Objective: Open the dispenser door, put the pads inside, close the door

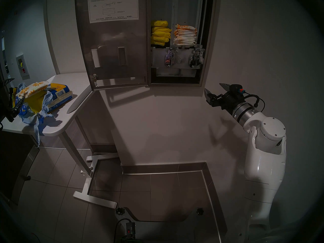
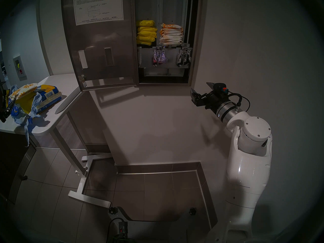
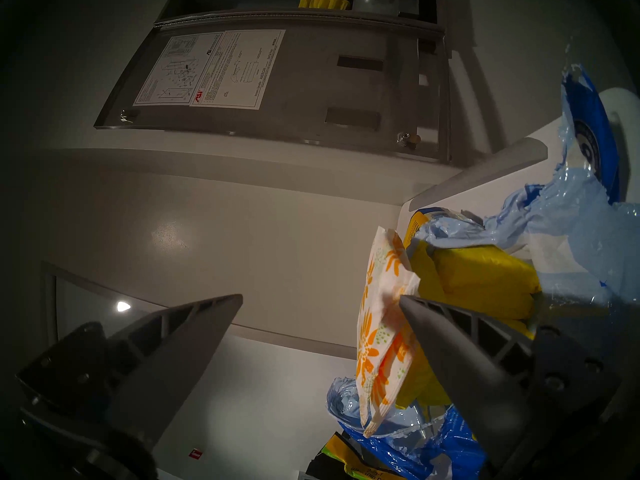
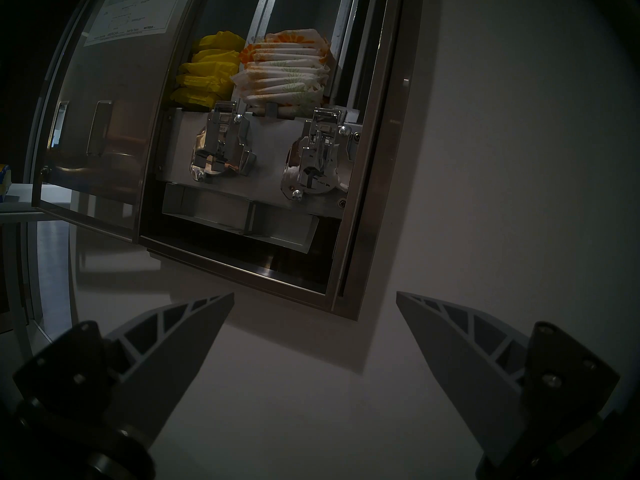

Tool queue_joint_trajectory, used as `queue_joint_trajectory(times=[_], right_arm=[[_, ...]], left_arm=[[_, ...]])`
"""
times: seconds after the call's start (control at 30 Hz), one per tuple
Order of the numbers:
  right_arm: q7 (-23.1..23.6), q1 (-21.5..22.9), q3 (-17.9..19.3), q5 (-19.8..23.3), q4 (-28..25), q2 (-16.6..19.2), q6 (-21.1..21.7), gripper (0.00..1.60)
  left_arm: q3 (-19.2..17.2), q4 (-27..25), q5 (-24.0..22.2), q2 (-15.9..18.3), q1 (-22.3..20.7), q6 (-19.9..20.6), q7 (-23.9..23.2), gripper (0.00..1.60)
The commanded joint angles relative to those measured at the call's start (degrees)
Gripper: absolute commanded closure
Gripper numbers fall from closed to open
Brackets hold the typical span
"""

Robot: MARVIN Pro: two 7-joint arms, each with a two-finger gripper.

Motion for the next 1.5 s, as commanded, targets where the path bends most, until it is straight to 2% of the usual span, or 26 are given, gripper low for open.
queue_joint_trajectory(times=[0.0,0.27,0.43,0.6,1.07,1.47], right_arm=[[0.00,1.21,-0.05,0.28,-1.87,0.17,-0.37,0.00],[-0.03,1.20,-0.06,0.30,-1.88,0.19,-0.37,0.00],[-0.04,1.19,-0.07,0.32,-1.88,0.21,-0.36,0.00],[-0.05,1.19,-0.07,0.33,-1.88,0.22,-0.36,0.00],[-0.09,1.18,-0.10,0.37,-1.84,0.27,-0.37,0.00],[-0.13,1.17,-0.12,0.41,-1.83,0.31,-0.38,0.00]], left_arm=[[-3.07,-3.22,-2.30,-1.29,0.69,-0.35,-0.66,0.00],[-5.89,-3.47,-2.96,-2.82,2.61,-0.65,-2.92,0.00],[-5.92,-2.65,-2.87,-3.25,2.95,-1.02,-4.21,0.00],[-5.92,-0.05,-1.57,-2.30,2.03,-1.39,-4.53,0.00],[-2.24,6.10,2.83,1.26,-2.51,-2.23,-1.80,0.00],[0.83,9.02,5.73,2.79,-6.03,-4.03,0.94,0.00]])
